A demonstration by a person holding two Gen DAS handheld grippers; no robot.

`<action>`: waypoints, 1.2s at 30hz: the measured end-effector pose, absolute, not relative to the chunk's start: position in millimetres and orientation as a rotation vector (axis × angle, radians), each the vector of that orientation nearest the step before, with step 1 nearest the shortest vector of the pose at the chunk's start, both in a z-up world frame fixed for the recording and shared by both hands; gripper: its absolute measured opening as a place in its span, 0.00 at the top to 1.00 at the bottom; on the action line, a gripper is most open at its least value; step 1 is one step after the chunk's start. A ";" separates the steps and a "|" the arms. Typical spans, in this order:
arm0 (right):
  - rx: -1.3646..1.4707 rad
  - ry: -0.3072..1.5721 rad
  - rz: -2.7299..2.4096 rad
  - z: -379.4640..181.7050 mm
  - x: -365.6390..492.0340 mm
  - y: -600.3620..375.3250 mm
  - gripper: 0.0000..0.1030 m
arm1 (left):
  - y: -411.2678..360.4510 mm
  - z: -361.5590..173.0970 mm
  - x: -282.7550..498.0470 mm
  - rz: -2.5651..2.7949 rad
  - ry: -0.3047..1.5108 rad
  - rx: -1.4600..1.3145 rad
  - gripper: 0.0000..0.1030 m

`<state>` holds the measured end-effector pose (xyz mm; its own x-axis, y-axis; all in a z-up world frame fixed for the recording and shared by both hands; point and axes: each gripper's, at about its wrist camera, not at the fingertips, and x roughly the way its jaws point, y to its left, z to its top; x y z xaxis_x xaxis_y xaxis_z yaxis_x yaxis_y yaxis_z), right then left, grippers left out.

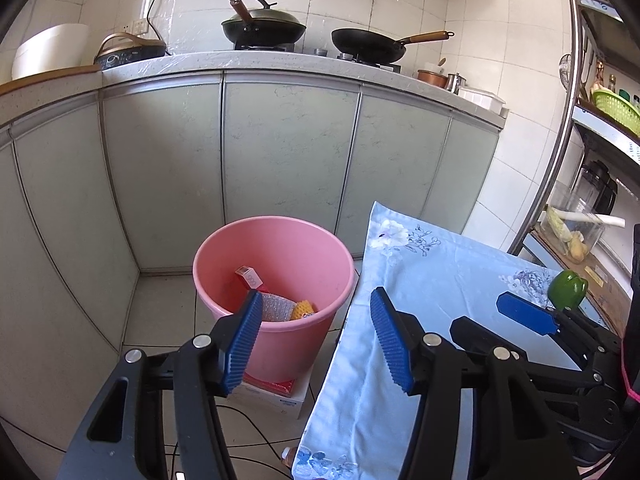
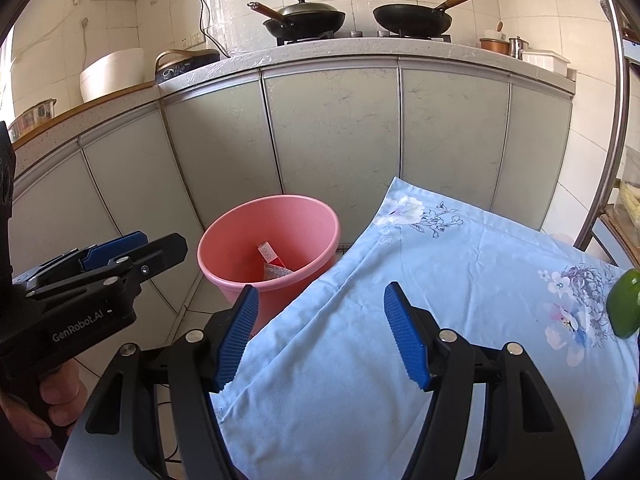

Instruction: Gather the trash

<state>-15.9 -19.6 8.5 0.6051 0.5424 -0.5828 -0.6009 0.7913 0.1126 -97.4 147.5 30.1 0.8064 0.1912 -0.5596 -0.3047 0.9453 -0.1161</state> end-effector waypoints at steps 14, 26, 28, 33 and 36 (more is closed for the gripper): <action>-0.115 0.638 0.662 8.7 -19.5 -17.1 0.36 | 148.2 30.4 -99.6 0.270 0.579 -0.201 0.46; -0.126 0.653 0.662 3.8 -15.7 -14.8 0.36 | 150.1 22.4 -91.5 0.270 0.608 -0.210 0.46; -0.126 0.656 0.662 3.0 -15.1 -15.0 0.36 | 149.8 21.8 -90.5 0.272 0.610 -0.208 0.46; -0.126 0.656 0.662 3.3 -14.8 -14.6 0.36 | 149.1 18.9 -89.6 0.273 0.618 -0.210 0.46; -0.124 0.657 0.662 3.2 -14.5 -14.9 0.36 | 148.8 18.2 -88.0 0.272 0.623 -0.209 0.46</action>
<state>-14.5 -14.9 3.2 0.5963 0.5307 -0.6023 -0.6063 0.7895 0.0953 -88.0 148.8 18.2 0.7786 0.1868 -0.5991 -0.3117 0.9437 -0.1109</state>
